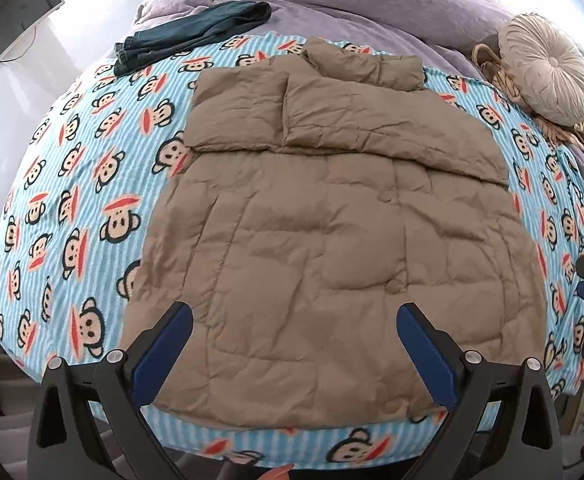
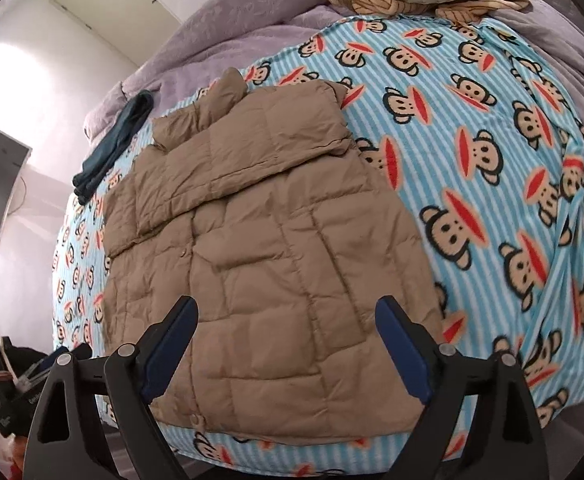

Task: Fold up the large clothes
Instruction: 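Open both grippers and move them back over the folded beige jacket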

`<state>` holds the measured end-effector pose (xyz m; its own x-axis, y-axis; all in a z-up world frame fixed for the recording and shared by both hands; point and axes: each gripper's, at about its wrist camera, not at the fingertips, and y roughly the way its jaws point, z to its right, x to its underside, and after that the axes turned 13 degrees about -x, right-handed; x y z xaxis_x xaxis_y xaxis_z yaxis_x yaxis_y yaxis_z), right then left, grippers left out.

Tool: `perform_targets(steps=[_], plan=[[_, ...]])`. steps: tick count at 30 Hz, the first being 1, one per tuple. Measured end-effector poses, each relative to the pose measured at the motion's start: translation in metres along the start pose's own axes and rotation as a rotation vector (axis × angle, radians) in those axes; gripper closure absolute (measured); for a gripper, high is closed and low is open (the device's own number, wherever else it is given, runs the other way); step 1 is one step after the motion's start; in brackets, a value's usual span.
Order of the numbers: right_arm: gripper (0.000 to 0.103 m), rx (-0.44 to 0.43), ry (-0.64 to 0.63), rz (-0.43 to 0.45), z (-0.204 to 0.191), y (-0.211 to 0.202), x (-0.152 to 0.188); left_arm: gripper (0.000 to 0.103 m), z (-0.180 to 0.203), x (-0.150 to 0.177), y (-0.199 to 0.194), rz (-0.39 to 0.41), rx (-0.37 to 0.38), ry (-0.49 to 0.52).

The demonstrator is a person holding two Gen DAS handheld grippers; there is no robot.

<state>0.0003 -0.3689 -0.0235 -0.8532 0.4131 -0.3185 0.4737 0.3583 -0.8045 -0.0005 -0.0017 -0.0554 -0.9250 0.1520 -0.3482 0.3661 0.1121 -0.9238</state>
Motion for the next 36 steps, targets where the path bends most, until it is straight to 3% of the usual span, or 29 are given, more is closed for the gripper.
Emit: perform_targets(steps=[10,17,21,27,36], plan=[[0.011,-0.007,0.09,-0.008,-0.018,0.005,0.058,0.001,-0.033,0.032,0.014,-0.007,-0.002,0.06],[0.011,-0.013,0.131,-0.008,-0.028,0.008,0.089,0.001,-0.079,0.06,0.041,-0.088,0.023,0.018],[0.011,-0.04,0.227,-0.068,-0.016,0.015,0.098,0.001,-0.109,0.069,0.054,-0.146,0.101,-0.058],[0.011,-0.099,0.386,-0.032,0.009,0.013,0.113,0.001,-0.149,0.075,0.07,-0.199,0.252,-0.194],[0.011,-0.174,0.645,0.041,0.053,0.01,0.142,0.001,-0.149,0.093,0.104,-0.343,0.453,-0.239]])
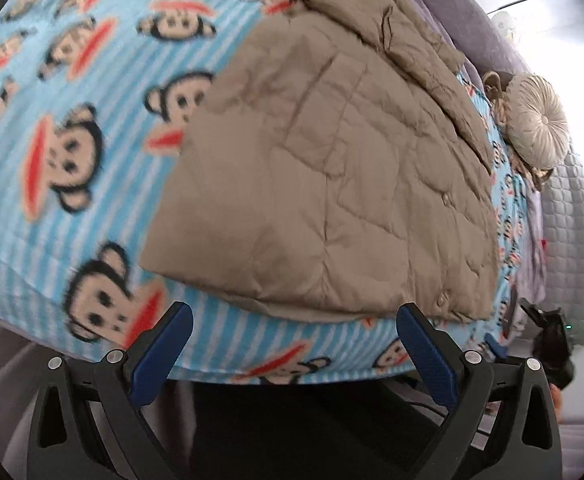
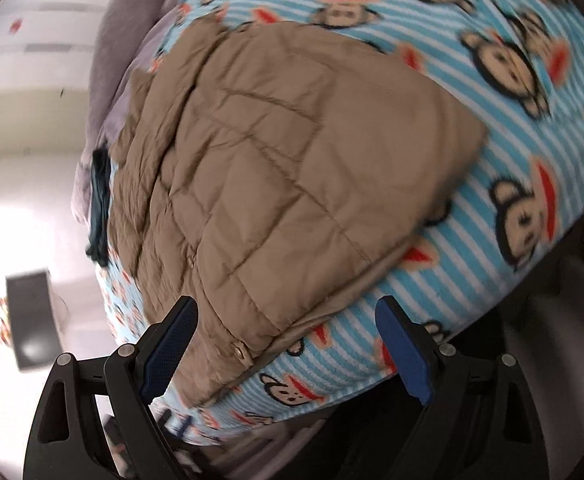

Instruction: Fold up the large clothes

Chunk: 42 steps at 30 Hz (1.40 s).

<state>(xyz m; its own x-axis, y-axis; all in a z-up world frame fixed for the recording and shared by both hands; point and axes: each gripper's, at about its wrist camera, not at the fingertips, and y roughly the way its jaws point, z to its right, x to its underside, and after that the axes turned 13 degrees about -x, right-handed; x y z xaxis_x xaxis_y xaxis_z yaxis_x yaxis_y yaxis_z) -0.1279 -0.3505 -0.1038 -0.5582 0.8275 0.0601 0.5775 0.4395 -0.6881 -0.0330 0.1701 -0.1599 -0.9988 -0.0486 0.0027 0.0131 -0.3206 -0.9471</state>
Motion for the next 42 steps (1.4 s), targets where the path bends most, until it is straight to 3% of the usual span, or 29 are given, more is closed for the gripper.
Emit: perform_targets(steps=[3,8,14,19,21,22,23,24,25,26,28,35,42], plan=[[0.011,-0.025,0.069,0.03,0.015,-0.003,-0.002,0.001,0.004,-0.004,0.021,-0.062,0.04,-0.014],[0.011,-0.023,0.151,0.027,0.04,0.005,-0.016,0.001,0.016,-0.015,0.04,-0.077,0.048,-0.066],[0.011,0.004,0.199,0.011,0.059,0.027,-0.041,0.001,0.032,-0.028,0.057,-0.082,0.013,-0.094],[0.011,-0.056,0.256,0.002,0.072,0.04,-0.055,0.001,0.034,-0.034,0.064,-0.077,-0.022,-0.142],[0.013,-0.081,0.27,-0.004,0.073,0.043,-0.059,0.001,0.037,-0.035,0.063,-0.059,-0.039,-0.15],[0.023,-0.095,0.276,-0.012,0.074,0.044,-0.061,0.002,0.04,-0.036,0.062,-0.05,-0.045,-0.153],[0.038,-0.095,0.279,-0.02,0.074,0.044,-0.061,0.014,0.041,-0.036,0.06,-0.041,-0.045,-0.156],[0.048,-0.087,0.285,-0.035,0.075,0.046,-0.063,0.026,0.043,-0.037,0.058,-0.035,-0.041,-0.156],[0.07,-0.086,0.291,-0.045,0.077,0.046,-0.065,0.051,0.045,-0.038,0.058,-0.039,-0.044,-0.149],[0.085,-0.096,0.298,-0.056,0.078,0.047,-0.067,0.074,0.048,-0.039,0.057,-0.044,-0.048,-0.141],[0.091,-0.123,0.292,-0.063,0.074,0.047,-0.07,0.087,0.051,-0.043,0.051,-0.035,-0.026,-0.14],[0.095,-0.164,0.094,-0.134,0.019,0.04,-0.094,0.087,0.075,-0.08,-0.013,0.114,0.039,-0.138],[0.095,-0.159,-0.172,-0.176,-0.071,0.035,-0.139,0.087,0.112,-0.143,-0.062,0.274,0.029,-0.117]])
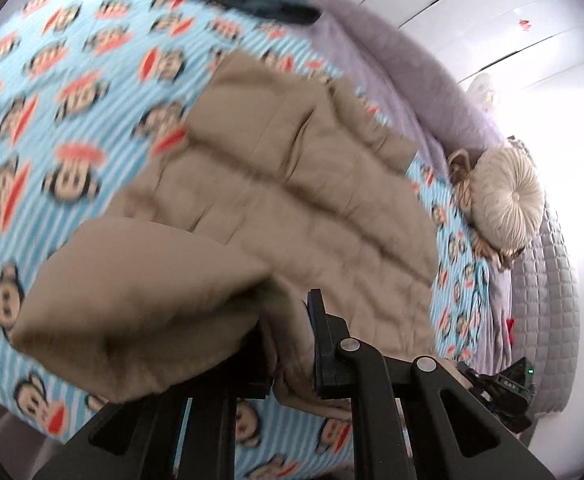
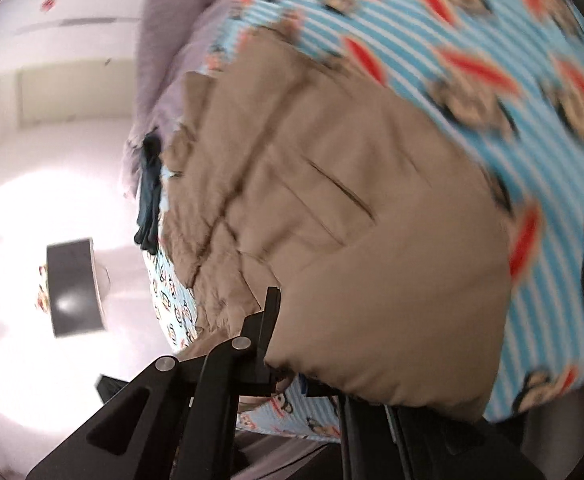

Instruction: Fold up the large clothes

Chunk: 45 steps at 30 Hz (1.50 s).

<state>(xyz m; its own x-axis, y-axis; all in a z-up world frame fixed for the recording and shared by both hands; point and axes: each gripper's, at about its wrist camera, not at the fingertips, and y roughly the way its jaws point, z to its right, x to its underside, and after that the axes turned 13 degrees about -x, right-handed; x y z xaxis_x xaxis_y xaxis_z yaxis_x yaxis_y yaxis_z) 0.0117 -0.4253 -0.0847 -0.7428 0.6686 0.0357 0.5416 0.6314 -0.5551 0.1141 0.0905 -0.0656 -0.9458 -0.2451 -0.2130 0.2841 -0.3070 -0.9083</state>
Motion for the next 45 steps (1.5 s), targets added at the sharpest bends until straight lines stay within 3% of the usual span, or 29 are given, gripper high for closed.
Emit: perform_targets(steps=[3,8,13,18,23,28,37,39,40,41,42,43,45], plan=[[0.095,0.002,-0.104,-0.021,-0.035,0.006,-0.029,0.087,0.022,-0.037,-0.008,0.077,0.001,0.013],[0.095,0.013,-0.236,-0.038,-0.085,0.026,-0.08,0.087,0.042,-0.098,0.003,0.11,0.002,0.022],[0.095,0.071,-0.331,-0.03,-0.133,0.071,-0.135,0.087,0.061,-0.165,0.041,0.073,-0.053,0.085],[0.095,0.107,-0.271,-0.027,-0.137,0.116,-0.189,0.087,0.071,-0.222,0.105,-0.008,-0.123,0.135],[0.095,0.19,-0.233,-0.038,-0.116,0.169,-0.228,0.087,0.075,-0.242,0.168,-0.062,-0.193,0.181],[0.095,0.243,-0.171,-0.046,-0.078,0.209,-0.25,0.087,0.076,-0.243,0.21,-0.067,-0.202,0.182],[0.095,0.215,-0.138,-0.034,-0.058,0.224,-0.259,0.086,0.078,-0.249,0.217,-0.065,-0.206,0.18],[0.095,0.212,-0.134,-0.034,-0.061,0.218,-0.257,0.081,0.083,-0.249,0.207,-0.047,-0.22,0.203],[0.093,0.218,-0.147,-0.037,-0.065,0.216,-0.256,0.07,0.086,-0.247,0.198,-0.023,-0.222,0.22],[0.09,0.224,-0.165,-0.04,-0.069,0.213,-0.255,0.044,0.088,-0.245,0.188,0.009,-0.222,0.234],[0.087,0.229,-0.186,-0.043,-0.074,0.208,-0.253,0.028,0.09,-0.243,0.178,0.043,-0.229,0.242],[0.077,0.229,-0.203,-0.043,-0.079,0.205,-0.252,0.0,0.092,-0.239,0.162,0.114,-0.26,0.25],[0.052,0.24,-0.236,-0.03,-0.087,0.195,-0.248,0.0,0.098,-0.233,0.141,0.203,-0.289,0.294]])
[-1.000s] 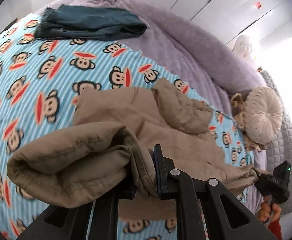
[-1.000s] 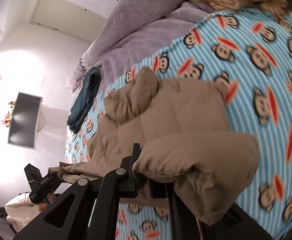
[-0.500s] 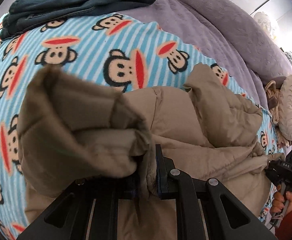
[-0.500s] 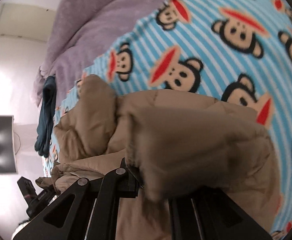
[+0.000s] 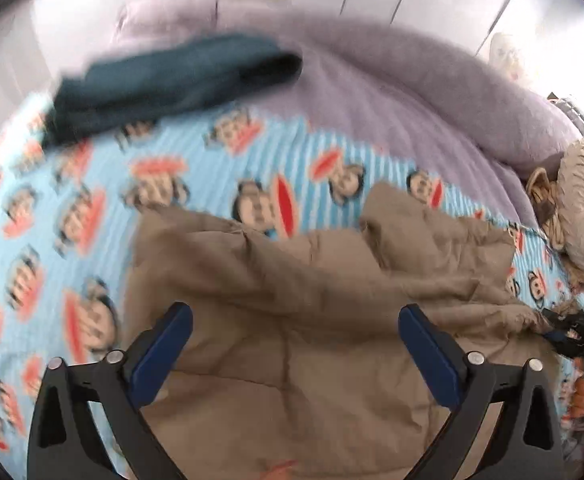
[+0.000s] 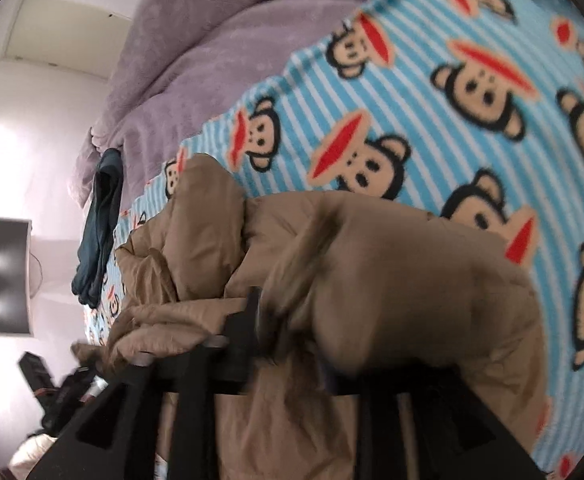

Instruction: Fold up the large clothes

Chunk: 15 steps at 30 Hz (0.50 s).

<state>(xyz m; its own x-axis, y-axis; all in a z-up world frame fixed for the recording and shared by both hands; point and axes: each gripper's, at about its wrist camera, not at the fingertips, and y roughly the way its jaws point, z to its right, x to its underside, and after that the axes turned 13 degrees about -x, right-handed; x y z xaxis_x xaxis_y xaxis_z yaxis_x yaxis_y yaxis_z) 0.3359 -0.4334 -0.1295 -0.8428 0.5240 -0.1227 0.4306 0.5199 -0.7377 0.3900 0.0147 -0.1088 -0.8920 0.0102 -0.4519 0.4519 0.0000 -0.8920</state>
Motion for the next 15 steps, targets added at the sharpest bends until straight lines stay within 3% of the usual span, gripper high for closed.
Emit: perform_targets(steps=[1,3,4,5,7,8,10,13,15], plan=[[0.037,0.0,-0.018,0.025,-0.004,-0.01,0.003,0.0,0.001,-0.001,-0.004,0.006,-0.005,0.012],[0.037,-0.002,-0.05,0.061,-0.014,-0.023,0.009,0.0,0.005,0.001,-0.012,0.024,-0.019,0.048],[0.042,0.0,-0.075,0.069,-0.02,-0.028,0.014,0.002,0.01,0.001,-0.013,0.03,-0.019,0.07],[0.057,-0.005,-0.098,0.069,-0.025,-0.029,0.017,0.014,0.014,0.003,-0.013,0.032,-0.02,0.087],[0.076,-0.011,-0.191,0.025,-0.043,-0.023,0.031,0.032,0.03,0.008,-0.005,0.004,0.007,0.145],[0.078,-0.01,-0.222,0.003,-0.049,-0.017,0.036,0.049,0.038,0.013,-0.001,-0.009,0.023,0.167],[0.08,0.002,-0.324,-0.071,-0.065,0.008,0.051,0.062,0.06,0.02,0.012,-0.035,0.046,0.216],[0.08,0.033,-0.41,-0.115,-0.075,0.038,0.063,0.062,0.094,0.028,0.024,-0.009,0.032,0.281],[0.08,0.086,-0.466,-0.118,-0.076,0.056,0.064,0.062,0.107,0.028,0.03,0.072,-0.08,0.346]])
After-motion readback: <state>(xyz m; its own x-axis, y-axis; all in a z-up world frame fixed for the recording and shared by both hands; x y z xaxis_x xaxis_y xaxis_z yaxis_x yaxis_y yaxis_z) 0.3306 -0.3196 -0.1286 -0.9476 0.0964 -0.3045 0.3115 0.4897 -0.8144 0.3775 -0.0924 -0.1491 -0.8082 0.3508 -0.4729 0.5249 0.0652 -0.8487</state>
